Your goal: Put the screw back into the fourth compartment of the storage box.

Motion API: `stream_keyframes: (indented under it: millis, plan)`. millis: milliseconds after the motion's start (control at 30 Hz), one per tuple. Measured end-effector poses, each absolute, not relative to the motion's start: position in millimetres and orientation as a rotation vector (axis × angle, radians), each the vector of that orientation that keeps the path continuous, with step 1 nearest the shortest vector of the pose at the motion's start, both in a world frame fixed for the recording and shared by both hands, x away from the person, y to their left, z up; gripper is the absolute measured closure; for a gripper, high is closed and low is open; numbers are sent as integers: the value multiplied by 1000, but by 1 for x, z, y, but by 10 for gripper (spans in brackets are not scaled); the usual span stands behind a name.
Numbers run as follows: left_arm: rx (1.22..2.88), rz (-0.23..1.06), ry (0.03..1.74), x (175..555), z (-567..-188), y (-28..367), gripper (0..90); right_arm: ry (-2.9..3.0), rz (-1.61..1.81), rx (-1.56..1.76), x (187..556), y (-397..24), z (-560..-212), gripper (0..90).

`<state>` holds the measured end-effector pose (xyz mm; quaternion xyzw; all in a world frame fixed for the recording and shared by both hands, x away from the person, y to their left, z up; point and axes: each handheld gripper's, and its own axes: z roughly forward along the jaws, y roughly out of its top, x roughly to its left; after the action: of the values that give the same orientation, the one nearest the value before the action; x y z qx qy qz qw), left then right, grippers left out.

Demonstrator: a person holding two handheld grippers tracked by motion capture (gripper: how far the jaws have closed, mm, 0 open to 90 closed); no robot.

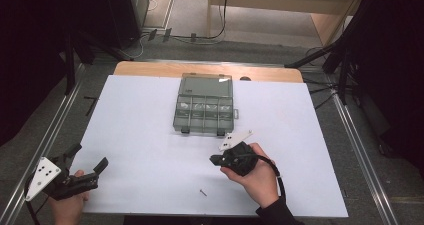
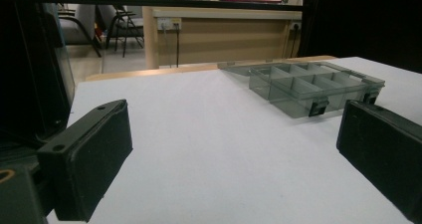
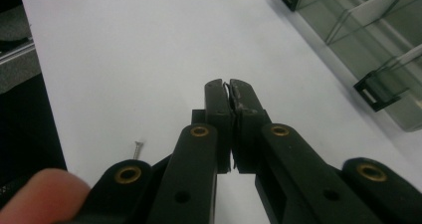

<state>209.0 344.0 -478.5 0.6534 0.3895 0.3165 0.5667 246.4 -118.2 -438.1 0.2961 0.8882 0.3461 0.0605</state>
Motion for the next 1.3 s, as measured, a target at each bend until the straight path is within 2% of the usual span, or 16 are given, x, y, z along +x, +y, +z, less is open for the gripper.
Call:
stream_keyframes:
  millis: [700, 1300]
  plan:
    - [1531, 746, 919, 209, -478, 346, 11, 2628, 1027, 932, 286, -127, -412, 898]
    - [1528, 744, 922, 209, -478, 347, 12, 2584, 996, 1010, 333, -132, -406, 898]
